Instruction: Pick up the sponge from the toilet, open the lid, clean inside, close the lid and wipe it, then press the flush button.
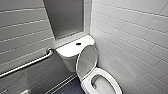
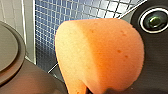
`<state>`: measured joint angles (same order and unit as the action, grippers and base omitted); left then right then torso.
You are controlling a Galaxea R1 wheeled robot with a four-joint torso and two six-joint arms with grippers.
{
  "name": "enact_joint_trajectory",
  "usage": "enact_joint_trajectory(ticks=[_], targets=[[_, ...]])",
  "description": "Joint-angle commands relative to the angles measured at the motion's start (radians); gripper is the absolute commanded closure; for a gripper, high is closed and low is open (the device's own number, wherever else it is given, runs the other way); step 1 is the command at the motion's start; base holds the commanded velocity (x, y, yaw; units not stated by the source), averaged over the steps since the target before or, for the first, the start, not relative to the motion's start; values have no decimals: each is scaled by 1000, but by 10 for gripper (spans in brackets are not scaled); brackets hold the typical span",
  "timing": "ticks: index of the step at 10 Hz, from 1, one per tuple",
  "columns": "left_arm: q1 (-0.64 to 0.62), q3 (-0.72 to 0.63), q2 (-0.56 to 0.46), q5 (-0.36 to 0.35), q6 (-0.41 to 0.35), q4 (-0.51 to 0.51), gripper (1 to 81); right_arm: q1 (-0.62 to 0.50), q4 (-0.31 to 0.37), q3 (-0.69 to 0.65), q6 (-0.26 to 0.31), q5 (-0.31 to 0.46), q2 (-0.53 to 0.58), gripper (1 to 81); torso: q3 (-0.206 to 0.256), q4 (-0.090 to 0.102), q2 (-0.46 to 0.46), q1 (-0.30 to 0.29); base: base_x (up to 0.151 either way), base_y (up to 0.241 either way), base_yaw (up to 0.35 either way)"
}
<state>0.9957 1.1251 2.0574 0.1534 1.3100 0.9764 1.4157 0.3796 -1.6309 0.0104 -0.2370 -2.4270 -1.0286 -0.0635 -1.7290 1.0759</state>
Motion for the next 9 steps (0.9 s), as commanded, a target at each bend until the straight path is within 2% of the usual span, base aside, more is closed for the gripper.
enact_joint_trajectory(ticks=[1, 2, 5, 8, 9], targets=[[209, -59, -104, 43, -18, 231, 10, -22, -24, 107, 0, 7, 81, 811, 0, 0, 0, 0, 0, 0, 0], [257, -28, -82, 34, -17, 232, 10, -31, -24, 151, 0, -19, 105, 811, 0, 0, 0, 0, 0, 0, 0], [352, 70, 6, 31, -11, 219, 10, -54, -25, 217, 0, -25, 144, 811, 1, 0, 0, 0, 0, 0, 0], [395, 116, 55, 40, -14, 206, 10, -96, -25, 278, 0, -24, 194, 811, 2, 0, 0, 0, 0, 0, 0], [401, 121, 60, 46, -35, 197, 10, -122, -25, 312, -1, -24, 217, 811, 2, 0, 0, 0, 0, 0, 0]])
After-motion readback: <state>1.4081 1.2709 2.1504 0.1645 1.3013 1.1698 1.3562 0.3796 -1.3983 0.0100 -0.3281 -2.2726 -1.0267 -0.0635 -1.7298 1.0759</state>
